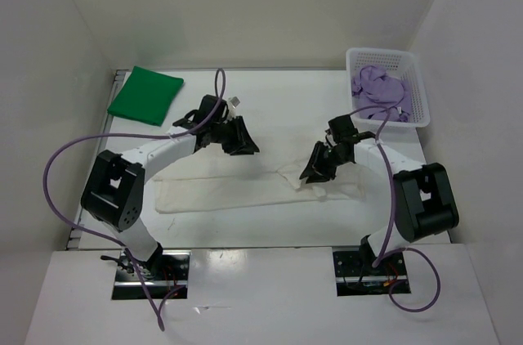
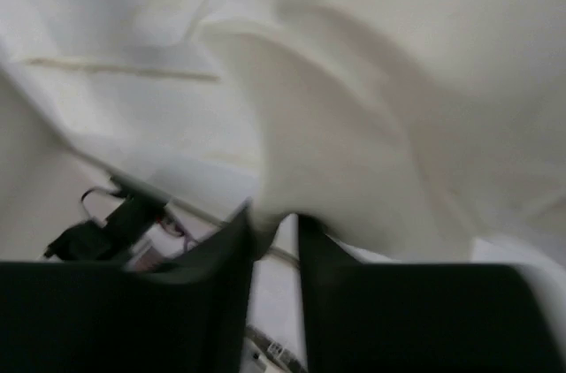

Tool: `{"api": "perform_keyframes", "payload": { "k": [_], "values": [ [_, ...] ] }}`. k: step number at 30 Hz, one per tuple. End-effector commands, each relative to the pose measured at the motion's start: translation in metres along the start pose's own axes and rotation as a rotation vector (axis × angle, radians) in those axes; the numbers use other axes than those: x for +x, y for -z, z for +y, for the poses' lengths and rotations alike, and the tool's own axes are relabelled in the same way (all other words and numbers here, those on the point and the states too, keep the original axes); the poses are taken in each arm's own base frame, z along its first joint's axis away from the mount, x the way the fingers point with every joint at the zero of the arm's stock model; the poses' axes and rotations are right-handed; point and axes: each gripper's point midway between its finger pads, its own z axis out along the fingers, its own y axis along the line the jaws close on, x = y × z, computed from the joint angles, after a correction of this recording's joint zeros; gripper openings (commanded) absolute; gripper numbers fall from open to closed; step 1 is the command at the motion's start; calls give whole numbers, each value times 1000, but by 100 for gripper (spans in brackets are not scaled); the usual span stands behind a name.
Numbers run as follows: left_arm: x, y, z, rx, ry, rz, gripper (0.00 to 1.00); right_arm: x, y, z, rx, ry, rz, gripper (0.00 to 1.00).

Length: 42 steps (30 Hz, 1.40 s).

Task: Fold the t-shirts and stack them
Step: Fold the other side of the tshirt into a rectangle

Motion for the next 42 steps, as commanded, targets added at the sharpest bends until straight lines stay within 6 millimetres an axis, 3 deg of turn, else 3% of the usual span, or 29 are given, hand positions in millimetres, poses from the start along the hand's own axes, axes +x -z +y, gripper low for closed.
{"api": "perform_keyframes", "payload": {
  "k": [1,4,8,15,18,22,27,29,34,36,42],
  "values": [
    [-6,18,-14,33,-57,-7,34,-32,17,-23,193,45,-179,37],
    [3,13,-5,33,-36,13,34,-36,28,-19,198,57,-222,54],
    [11,10,1,35,-11,27,34,-24,28,-21,206,72,-186,56],
    [17,10,6,35,-11,27,34,13,3,8,170,124,-141,56],
    [21,11,9,34,1,28,34,10,-4,11,164,90,-179,56],
    [24,14,9,40,6,22,34,3,4,18,147,72,-237,57],
    [24,14,8,51,16,10,34,8,-10,-5,213,33,-254,56],
    [25,13,10,52,24,10,34,4,-11,-4,204,-1,-315,51],
    [24,13,12,45,44,-11,34,-1,-3,-4,194,-22,-418,49],
    [20,12,8,60,42,-26,34,-6,0,-2,188,-19,-449,49],
    [22,11,10,59,52,-25,34,10,-11,16,193,25,-464,47]
  ]
}}
